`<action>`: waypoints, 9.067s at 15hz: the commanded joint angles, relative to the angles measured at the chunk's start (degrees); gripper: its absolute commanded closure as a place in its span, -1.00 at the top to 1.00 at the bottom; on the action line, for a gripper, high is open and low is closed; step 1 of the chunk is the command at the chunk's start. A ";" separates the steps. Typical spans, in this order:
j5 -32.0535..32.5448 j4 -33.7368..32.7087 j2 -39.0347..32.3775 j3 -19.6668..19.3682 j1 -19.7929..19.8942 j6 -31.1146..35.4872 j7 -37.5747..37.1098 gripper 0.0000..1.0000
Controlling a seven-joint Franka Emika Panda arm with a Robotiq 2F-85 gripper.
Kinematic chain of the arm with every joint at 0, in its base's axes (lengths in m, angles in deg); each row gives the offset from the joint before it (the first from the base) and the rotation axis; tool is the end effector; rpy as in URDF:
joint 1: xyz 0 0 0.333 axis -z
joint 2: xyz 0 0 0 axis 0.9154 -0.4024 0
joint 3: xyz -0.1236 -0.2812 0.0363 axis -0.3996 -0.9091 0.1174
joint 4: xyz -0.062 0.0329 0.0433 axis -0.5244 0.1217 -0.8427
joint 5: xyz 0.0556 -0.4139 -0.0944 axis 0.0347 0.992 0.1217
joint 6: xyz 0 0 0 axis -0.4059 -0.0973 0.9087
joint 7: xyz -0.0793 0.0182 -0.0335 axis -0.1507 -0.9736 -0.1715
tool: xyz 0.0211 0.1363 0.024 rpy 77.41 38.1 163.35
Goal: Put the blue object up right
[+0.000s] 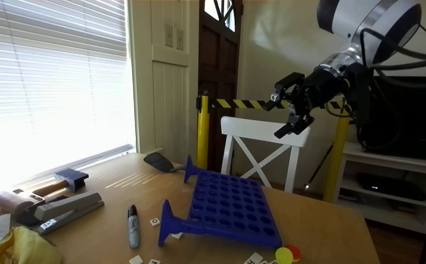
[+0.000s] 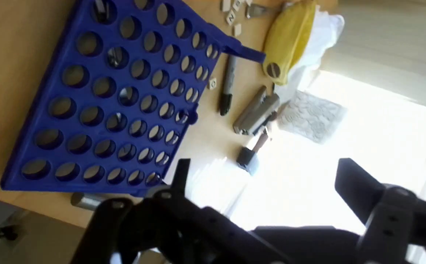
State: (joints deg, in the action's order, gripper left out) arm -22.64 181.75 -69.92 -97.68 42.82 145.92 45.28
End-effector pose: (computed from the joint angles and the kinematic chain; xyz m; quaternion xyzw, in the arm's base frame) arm 0.4142 -0.0691 0.2184 -0.8772 0.1642 -0.2084 0.4001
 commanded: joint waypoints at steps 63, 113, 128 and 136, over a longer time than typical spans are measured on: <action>-31.68 -23.91 -45.46 26.19 28.70 -5.58 -3.47 0.41; -10.26 -3.16 -9.88 31.24 25.22 3.00 -25.94 -1.00; 8.96 -0.79 4.45 35.65 28.33 2.81 -52.66 -0.98; 38.24 1.00 14.40 48.27 36.44 4.32 -84.74 -0.98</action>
State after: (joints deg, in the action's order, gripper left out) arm 6.58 181.34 -61.59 -54.54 74.03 154.44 -28.35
